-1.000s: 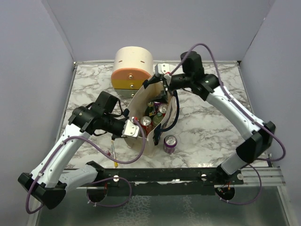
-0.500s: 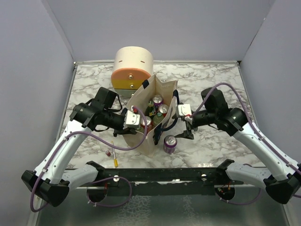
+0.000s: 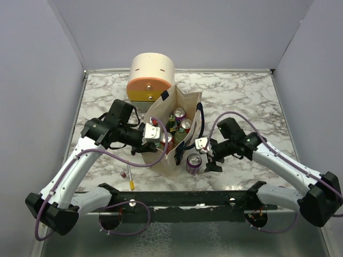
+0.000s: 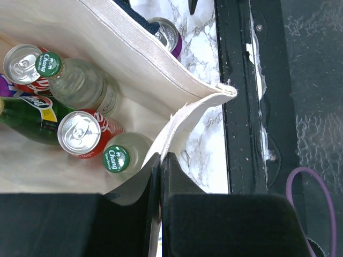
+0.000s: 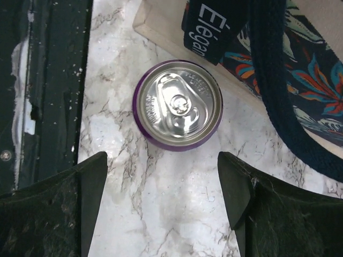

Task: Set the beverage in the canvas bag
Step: Pick up the drink from the center of the board.

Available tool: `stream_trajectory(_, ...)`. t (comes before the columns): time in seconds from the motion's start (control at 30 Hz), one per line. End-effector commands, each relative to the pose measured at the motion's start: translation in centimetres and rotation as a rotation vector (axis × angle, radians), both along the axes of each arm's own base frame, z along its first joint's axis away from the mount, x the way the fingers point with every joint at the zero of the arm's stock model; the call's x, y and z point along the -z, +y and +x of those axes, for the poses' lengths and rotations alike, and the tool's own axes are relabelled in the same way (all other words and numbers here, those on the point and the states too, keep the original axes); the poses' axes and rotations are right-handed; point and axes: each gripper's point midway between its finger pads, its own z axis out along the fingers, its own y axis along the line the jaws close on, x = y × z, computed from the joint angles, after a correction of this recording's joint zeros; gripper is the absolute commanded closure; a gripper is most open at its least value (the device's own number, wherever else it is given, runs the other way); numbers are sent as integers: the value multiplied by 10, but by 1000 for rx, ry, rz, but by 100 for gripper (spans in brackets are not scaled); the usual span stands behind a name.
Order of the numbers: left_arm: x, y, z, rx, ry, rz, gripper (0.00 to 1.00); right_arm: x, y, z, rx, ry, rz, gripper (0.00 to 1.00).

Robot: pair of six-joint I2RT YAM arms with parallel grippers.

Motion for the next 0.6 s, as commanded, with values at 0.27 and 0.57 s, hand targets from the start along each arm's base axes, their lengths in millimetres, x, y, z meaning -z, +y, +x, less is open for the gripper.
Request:
stream_trajectory(0.27, 0, 2, 1, -11, -9, -10, 100, 15, 43, 30, -35, -35, 56, 15)
stream_trajectory(0.57, 1, 5, -1, -14, -14, -9, 100, 16, 55, 20, -80, -3, 66, 19)
